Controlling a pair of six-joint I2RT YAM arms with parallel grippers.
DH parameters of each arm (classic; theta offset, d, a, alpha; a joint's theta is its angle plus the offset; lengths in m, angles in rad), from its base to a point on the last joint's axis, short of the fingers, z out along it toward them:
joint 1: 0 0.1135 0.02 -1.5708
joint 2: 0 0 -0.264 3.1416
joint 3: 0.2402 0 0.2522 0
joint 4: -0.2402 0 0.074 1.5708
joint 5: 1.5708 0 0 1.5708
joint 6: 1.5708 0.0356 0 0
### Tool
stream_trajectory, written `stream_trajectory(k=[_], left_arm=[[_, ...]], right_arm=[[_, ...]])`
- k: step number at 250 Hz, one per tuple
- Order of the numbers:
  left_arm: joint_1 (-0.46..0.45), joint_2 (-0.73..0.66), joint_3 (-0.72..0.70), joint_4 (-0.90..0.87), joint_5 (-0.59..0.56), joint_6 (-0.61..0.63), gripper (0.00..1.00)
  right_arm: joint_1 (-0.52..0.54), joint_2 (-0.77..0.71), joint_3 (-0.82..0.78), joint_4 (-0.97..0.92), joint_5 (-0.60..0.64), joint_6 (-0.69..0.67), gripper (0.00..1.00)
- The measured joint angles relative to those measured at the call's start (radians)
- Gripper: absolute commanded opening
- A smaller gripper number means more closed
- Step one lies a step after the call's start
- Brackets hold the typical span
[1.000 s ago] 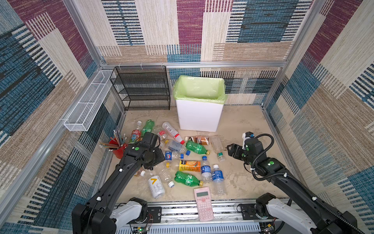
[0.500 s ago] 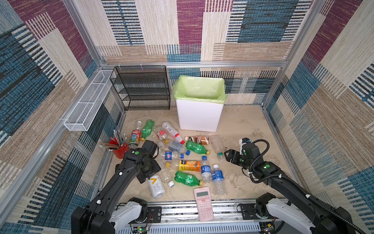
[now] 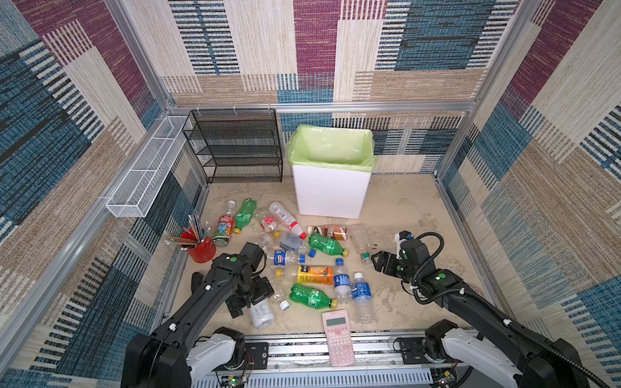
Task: Throw the plastic bottles in the bin
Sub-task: Pick up the plastic bottle from the bottom-left of the table.
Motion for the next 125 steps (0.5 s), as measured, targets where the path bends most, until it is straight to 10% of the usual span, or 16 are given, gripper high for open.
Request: stream_trajectory(k=[125], left_arm=[[-0.002, 0.138, -0.017, 0.077, 0.021, 0.002, 0.79]], right_arm=[[0.0, -0.063, -0.035, -0.008, 0.011, 0.011, 0.87]])
